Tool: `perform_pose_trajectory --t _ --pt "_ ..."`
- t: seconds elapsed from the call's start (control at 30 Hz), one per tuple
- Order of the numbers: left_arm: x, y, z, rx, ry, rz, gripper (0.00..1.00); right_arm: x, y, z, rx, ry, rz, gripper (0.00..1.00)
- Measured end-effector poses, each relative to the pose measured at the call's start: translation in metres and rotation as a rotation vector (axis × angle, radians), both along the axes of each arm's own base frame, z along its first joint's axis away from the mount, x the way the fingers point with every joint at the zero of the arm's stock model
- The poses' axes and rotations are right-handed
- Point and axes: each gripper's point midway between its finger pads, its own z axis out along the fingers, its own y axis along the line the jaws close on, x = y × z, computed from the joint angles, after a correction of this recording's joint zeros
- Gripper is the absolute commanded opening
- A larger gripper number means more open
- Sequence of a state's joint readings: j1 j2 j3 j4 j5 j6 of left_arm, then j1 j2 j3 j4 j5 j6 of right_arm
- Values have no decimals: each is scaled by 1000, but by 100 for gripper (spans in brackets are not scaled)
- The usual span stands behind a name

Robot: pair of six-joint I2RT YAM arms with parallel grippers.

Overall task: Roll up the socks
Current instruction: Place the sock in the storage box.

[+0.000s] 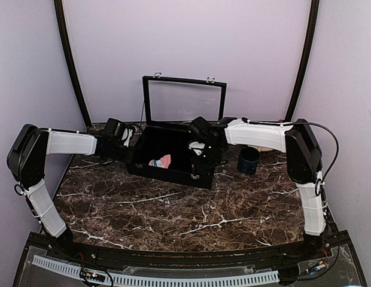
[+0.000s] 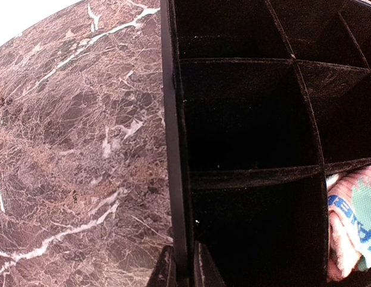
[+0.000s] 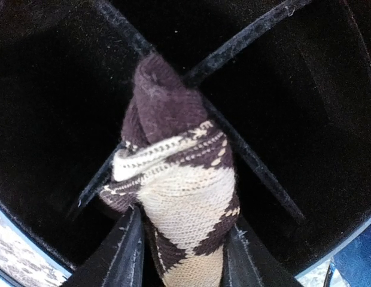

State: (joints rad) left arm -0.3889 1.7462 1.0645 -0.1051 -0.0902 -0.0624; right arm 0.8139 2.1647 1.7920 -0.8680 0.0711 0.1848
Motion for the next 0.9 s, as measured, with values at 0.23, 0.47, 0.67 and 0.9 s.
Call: perform_pose_trajectory --t 0.23,0.47,0.67,0.9 --pt "-2 0 0 2 5 2 3 0 -2 5 5 -7 -8 45" --pt "-5 1 0 13 13 -10 18 -3 -6 11 1 -7 -14 47" --pt "-8 4 3 31 16 -21 32 -5 -9 17 -5 -11 -16 48" --pt "-9 4 4 36 17 -22 41 -2 -15 30 -16 -47 -31 48"
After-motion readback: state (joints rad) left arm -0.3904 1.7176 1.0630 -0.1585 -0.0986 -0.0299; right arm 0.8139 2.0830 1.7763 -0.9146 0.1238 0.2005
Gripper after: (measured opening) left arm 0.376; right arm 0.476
